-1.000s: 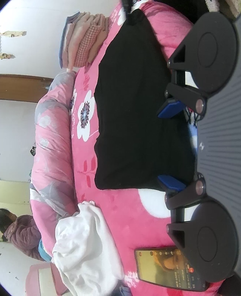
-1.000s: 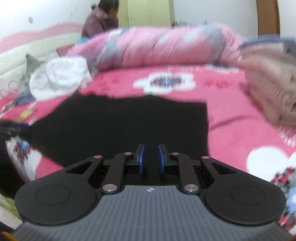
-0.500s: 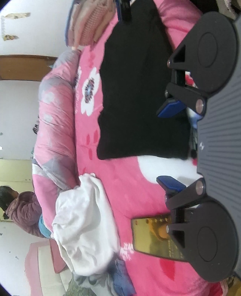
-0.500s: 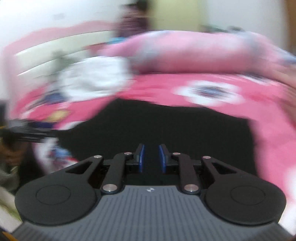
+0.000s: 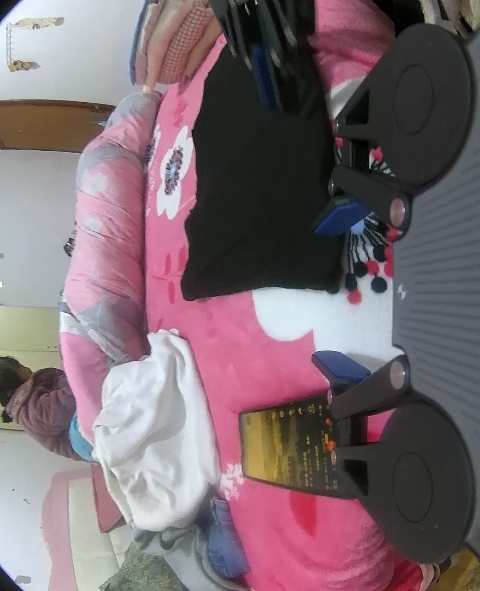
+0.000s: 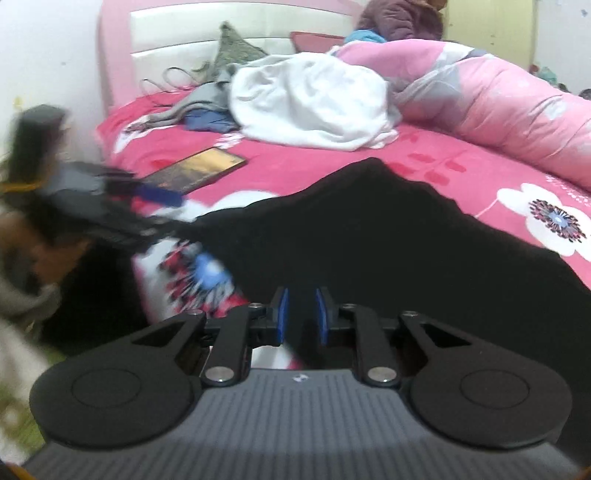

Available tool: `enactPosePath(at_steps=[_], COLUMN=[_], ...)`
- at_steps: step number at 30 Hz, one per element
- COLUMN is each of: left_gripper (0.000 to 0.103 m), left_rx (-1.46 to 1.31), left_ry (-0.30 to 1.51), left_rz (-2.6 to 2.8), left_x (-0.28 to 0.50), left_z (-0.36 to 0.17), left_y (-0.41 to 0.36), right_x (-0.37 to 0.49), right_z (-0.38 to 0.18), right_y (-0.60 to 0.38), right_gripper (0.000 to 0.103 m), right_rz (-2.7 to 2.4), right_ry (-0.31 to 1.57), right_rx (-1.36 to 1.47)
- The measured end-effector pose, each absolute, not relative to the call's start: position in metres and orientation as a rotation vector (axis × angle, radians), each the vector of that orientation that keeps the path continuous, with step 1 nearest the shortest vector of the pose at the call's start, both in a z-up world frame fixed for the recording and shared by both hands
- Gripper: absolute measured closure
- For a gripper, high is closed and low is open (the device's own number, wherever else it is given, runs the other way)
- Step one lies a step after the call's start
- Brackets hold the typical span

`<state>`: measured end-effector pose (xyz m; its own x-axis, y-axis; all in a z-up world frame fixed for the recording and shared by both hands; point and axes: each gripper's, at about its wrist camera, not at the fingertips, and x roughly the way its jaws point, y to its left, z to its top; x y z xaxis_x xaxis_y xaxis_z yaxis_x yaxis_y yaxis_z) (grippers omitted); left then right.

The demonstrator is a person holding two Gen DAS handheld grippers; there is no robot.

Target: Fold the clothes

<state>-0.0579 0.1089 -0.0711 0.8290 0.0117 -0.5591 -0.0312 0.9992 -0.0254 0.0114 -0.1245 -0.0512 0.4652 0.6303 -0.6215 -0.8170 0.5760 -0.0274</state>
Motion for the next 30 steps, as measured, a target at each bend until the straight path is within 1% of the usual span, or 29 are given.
enactPosePath(at_steps=[4,7,13,18,19,20,21,25,26,30], left_gripper=[0.032,0.032,0.032,0.032,0.032,0.032,0.032,0.032,0.032,0.032], left_rx=[-0.022,-0.03,-0.051,-0.067,-0.072,-0.077,-0.083,-0.094,-0.095,-0.1], left_ry=[0.569,0.551,0.51,0.501,0.5,0.499,0.497,0.485,0.481,0.463], left_rz=[0.014,0.007,0.009,0.018,0.021,0.025,0.028,0.037,0.039,0.055], left_x=[-0.067,-0.073,-0.084,-0.087,-0.087,-0.087,-0.088,-0.09,-0.091,-0.091], left_z=[-0.068,-0.065,-0.06,-0.06,-0.06,-0.061,-0.061,-0.059,-0.058,-0.055], left_y=[0.111,0.117,0.129,0.138,0.141,0.143,0.146,0.154,0.155,0.157], right_x=[0.001,-0.01,0.014,0.001,-0.008,-0.014,-0.014,0.002,0.006,0.017], right_z=[-0.073,-0.069,-0.056,-0.078,-0.079,-0.077,-0.074,-0.063,-0.066,-0.079], right_y=[-0.098,-0.091,-0.065,-0.024,-0.018,-0.015,-0.016,-0.022,-0.019,-0.002], right_gripper=[0.085,0.088,0.086,0.085,0.085,0.089,0.089,0.089,0.087,0.088], right_rz=[0.997,1.085,0.989,1.07,1.113,1.16,1.165,1.083,1.07,1.041], right_ry=[0.648,0.671,0.585,0.605,0.597,0.59,0.583,0.55,0.554,0.558], right_rx=[-0.444,-0.458,-0.371,-0.441,-0.46,-0.476,-0.472,-0.422,-0.417,-0.41])
